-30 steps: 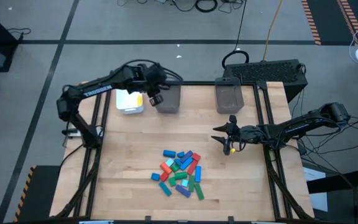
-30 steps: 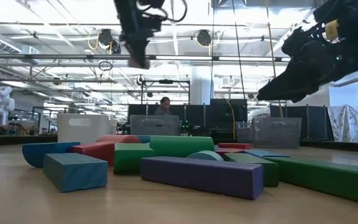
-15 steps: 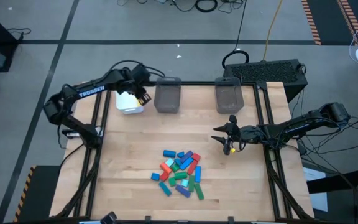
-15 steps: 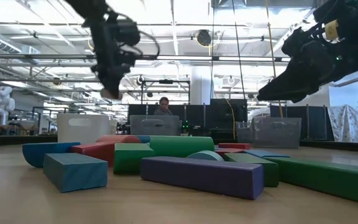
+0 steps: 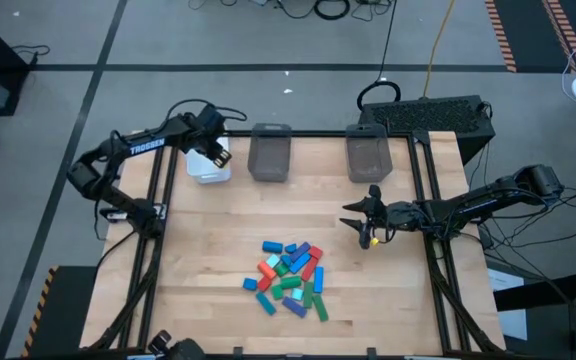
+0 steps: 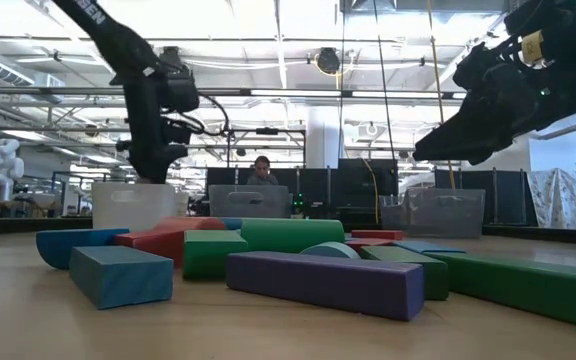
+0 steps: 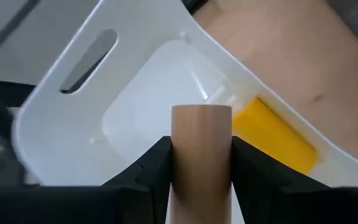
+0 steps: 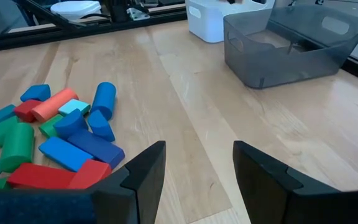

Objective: Sort blocks by size
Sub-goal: Put the brown cylindrical block into the white bin

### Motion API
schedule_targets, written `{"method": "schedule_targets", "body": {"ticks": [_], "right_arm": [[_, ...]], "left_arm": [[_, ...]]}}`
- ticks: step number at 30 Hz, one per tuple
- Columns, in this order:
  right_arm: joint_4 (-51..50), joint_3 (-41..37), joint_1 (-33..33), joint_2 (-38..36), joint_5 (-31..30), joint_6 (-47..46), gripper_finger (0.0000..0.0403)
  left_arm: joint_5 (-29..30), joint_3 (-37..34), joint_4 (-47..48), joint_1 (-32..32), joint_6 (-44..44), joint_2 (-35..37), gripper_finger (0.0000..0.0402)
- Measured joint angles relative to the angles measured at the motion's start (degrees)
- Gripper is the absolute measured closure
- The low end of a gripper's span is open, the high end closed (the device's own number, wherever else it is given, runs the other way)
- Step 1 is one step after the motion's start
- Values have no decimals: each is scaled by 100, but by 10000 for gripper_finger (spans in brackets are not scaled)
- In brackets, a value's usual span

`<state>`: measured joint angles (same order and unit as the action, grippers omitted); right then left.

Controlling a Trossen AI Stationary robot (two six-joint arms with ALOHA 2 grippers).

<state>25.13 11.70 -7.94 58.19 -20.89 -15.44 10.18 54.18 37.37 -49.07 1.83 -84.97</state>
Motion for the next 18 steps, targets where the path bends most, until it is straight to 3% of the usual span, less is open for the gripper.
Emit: {"method": "schedule_targets", "body": {"ticks": [18], "right_arm": [[39,0,-1,0,-26,92,227]], "left_arm": [[-547,-821,-1218,-266,189,-403,265]]}}
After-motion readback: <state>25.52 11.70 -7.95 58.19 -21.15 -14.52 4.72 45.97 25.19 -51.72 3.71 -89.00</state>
